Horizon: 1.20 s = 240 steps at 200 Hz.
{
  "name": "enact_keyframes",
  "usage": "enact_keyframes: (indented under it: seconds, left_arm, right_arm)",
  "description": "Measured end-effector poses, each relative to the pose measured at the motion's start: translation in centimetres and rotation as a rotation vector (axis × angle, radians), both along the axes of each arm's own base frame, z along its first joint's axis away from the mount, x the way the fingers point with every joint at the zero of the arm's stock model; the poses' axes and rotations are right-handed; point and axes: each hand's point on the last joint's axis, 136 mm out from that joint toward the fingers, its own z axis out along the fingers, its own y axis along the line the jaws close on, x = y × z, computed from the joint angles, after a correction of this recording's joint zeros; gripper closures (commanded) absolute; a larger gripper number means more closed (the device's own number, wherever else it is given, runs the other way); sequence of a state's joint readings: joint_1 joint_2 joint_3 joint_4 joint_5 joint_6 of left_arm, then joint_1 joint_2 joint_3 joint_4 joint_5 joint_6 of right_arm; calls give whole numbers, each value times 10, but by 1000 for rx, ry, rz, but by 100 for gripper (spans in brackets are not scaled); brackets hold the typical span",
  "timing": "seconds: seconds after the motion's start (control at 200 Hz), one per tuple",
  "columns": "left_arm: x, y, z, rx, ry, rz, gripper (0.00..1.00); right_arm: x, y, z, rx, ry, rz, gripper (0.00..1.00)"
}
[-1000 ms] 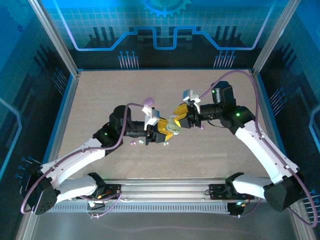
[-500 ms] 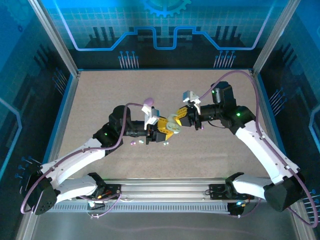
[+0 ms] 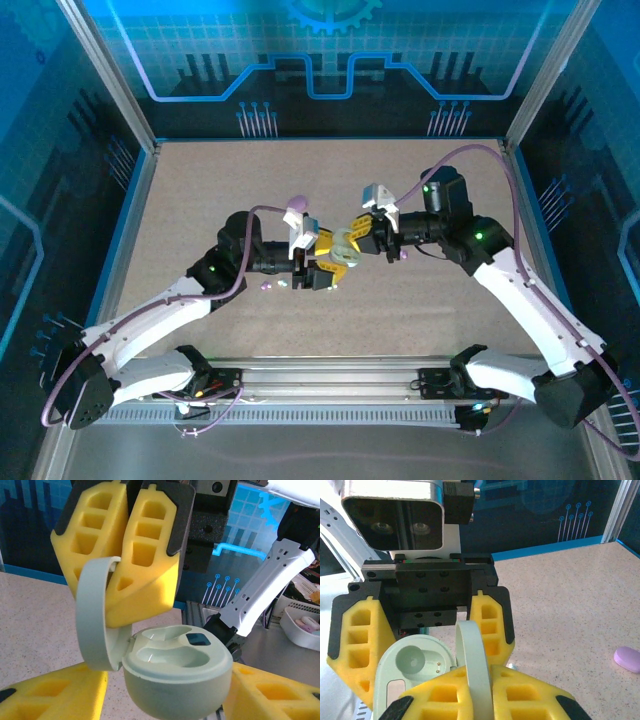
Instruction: Insert wireless bluetooth earbuds into charging case
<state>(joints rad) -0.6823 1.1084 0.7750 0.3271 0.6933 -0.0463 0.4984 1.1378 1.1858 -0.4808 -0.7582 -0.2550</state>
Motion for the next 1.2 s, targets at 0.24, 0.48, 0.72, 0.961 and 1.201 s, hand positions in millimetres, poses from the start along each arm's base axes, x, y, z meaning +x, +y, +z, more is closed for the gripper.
enact_keyframes:
  seconds: [0.24, 0.48, 0.72, 0.961, 1.201]
  left_arm:
    - [1, -3, -4, 8, 16, 4, 37]
    - [5, -4, -8, 15, 23, 16, 38]
    - [5, -4, -4, -1, 25, 19, 41]
    - [4, -5, -4, 2, 26, 13, 57]
    - [4, -5, -5, 7, 21, 13, 72]
  right_arm:
    - [4, 1, 1, -10, -44, -35, 92]
    - [1, -2, 1, -16, -95, -55, 91]
    - [1, 0, -1, -30, -113, -56, 91]
    - [3, -1, -1, -32, -121, -68, 90]
    - [4, -1, -1, -34, -122, -74, 84]
